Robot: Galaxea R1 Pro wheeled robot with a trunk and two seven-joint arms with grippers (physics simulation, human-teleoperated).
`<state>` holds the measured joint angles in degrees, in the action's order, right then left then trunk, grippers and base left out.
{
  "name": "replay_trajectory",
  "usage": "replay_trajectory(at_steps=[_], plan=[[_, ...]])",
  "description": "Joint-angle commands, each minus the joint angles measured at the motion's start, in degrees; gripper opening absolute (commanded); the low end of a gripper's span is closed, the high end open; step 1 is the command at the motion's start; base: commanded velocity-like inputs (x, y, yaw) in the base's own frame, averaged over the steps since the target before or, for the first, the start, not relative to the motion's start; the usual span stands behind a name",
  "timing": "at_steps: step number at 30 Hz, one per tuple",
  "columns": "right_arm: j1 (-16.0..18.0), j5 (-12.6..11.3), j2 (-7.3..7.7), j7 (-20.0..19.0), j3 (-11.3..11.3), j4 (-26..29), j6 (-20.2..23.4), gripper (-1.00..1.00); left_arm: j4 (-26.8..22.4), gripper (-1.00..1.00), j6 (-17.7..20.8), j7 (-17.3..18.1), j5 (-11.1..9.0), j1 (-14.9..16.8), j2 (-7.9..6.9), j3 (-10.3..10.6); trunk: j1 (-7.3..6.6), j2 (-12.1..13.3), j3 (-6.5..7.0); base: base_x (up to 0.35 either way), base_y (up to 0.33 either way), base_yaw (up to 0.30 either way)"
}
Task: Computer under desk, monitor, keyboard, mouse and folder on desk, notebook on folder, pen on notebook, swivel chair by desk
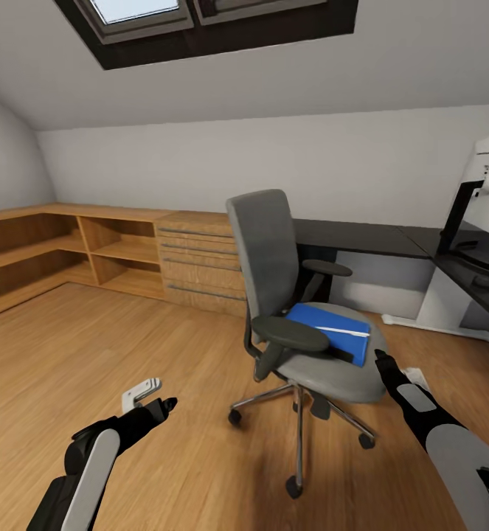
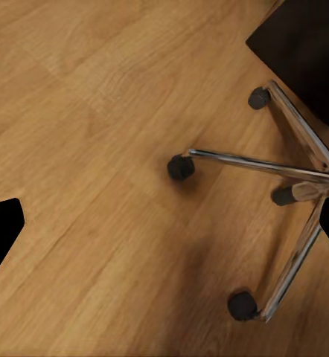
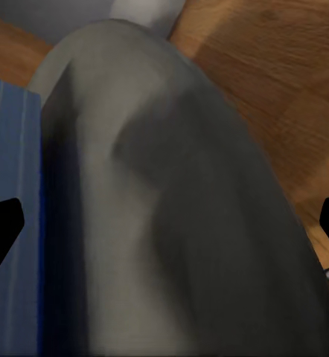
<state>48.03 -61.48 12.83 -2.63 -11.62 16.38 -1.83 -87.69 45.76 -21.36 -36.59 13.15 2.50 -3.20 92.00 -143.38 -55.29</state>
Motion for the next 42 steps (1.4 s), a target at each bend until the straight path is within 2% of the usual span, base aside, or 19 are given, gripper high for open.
replay_trajectory(at_steps=[1, 18, 29, 42], plan=[[0.04, -0.62, 0.01, -0.27, 0.02, -0.07, -0.16, 1.0, -0.05, 1.0, 0.21, -0.46, -0.6, 0.04, 0.04, -0.07, -0.01, -0.02, -0.06, 0.0, 0.0, 0.027], [0.04, -0.66, 0.01, -0.2, -0.04, 0.05, -0.1, 1.0, -0.03, 1.0, 0.21, -0.36, -0.58, 0.04, 0.04, -0.05, -0.01, -0.02, -0.06, 0.0, 0.0, 0.002], [0.04, -0.66, 0.09, -0.38, -0.07, -0.04, -0.15, 1.0, -0.03, 1.0, 0.21, -0.27, -0.62, 0.04, 0.04, -0.05, -0.01, -0.02, -0.06, 0.0, 0.0, -0.205], [0.04, -0.83, -0.07, -0.32, 0.02, 0.13, -0.09, 1.0, -0.03, 1.0, 0.21, -0.18, -0.59, 0.04, -0.04, -0.05, -0.01, -0.02, -0.06, 0.004, 0.0, -0.018]])
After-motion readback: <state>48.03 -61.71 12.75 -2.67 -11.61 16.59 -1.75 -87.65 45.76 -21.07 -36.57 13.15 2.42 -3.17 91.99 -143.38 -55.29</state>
